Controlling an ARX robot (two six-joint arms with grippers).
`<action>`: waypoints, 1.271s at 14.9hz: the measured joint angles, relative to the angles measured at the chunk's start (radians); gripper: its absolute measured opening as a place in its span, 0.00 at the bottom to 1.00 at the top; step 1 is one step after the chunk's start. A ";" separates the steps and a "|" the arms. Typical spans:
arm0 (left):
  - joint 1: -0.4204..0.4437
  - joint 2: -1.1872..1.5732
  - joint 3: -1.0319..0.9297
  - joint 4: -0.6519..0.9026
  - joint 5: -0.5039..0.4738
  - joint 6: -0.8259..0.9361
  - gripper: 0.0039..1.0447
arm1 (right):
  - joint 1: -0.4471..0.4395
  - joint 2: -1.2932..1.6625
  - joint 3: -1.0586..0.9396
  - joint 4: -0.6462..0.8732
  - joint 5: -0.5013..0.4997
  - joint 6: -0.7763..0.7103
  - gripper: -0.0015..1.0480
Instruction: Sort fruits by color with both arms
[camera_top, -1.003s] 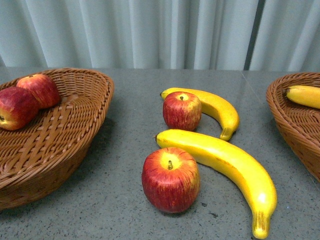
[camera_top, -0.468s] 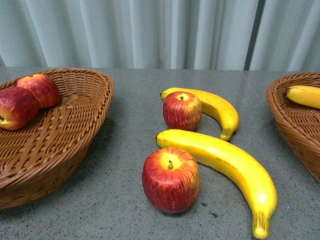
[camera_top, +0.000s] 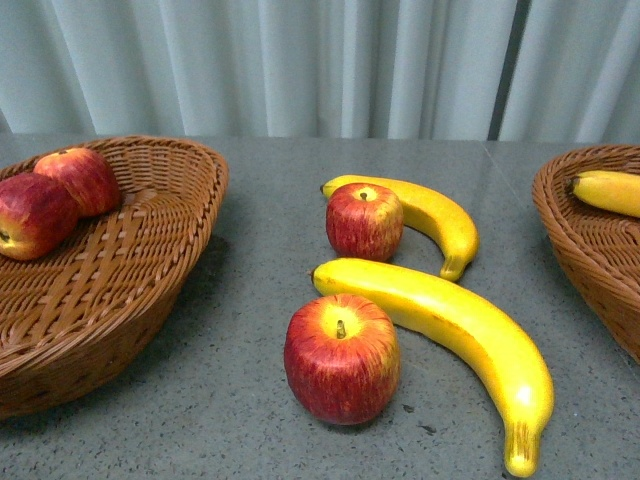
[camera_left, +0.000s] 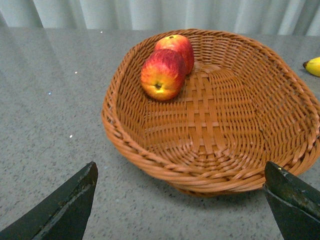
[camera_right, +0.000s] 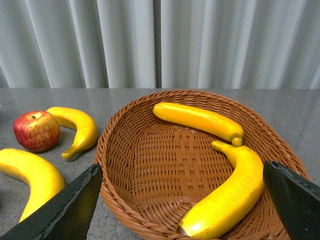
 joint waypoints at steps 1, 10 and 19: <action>-0.030 0.072 0.014 0.077 -0.065 0.003 0.94 | 0.000 0.000 0.000 0.001 0.000 0.000 0.94; -0.327 1.284 0.644 0.490 0.356 0.113 0.94 | 0.000 0.000 0.000 0.000 0.000 0.000 0.94; -0.436 1.431 0.657 0.417 0.306 -0.071 0.94 | 0.000 0.000 0.000 0.000 0.000 0.000 0.94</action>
